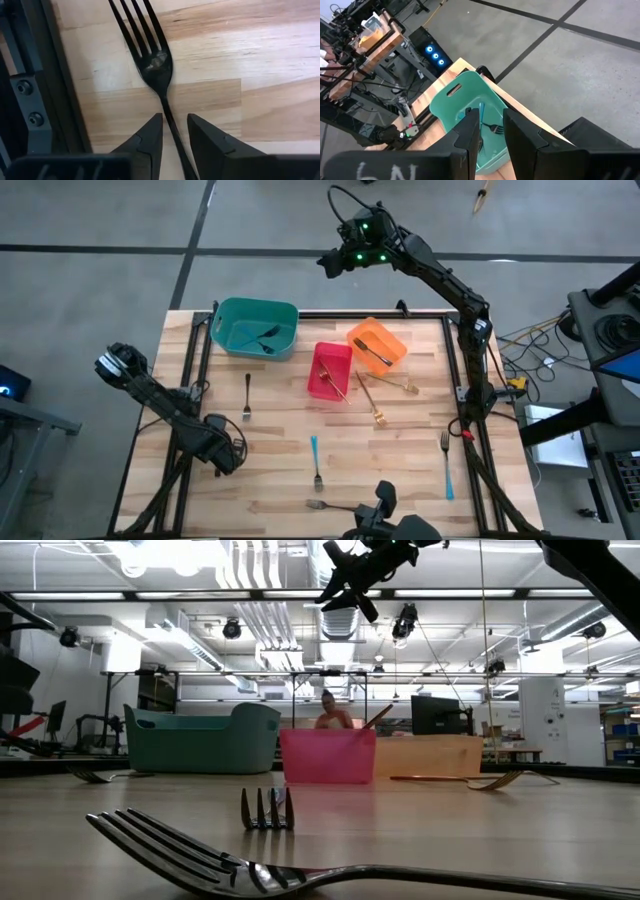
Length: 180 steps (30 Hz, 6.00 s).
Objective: Sort silverware by color (type)
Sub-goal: Put the black fork into the orange bin
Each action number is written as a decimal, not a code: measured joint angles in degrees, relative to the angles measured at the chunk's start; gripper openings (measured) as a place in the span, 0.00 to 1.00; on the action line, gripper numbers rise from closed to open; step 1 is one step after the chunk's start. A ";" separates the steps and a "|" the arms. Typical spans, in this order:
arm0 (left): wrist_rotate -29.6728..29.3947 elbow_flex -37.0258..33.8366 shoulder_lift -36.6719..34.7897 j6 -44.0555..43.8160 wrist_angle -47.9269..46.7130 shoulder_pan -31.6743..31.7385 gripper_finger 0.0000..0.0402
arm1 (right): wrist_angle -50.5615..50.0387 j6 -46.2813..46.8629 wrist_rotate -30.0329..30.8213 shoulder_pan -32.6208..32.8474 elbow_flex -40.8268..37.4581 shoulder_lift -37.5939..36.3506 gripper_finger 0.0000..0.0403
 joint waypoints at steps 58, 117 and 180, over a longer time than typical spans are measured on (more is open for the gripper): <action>-9.27 9.71 -0.98 2.49 -11.91 0.00 0.00 | -1.22 -2.86 0.02 -0.02 0.00 0.02 0.19; -68.96 55.10 -9.46 72.49 -27.61 38.13 0.00 | 11.26 -11.32 -13.78 -1.46 0.00 0.63 0.19; -58.76 55.01 -1.09 95.83 11.94 49.37 0.00 | 26.59 -7.74 -12.60 10.00 0.00 3.96 0.49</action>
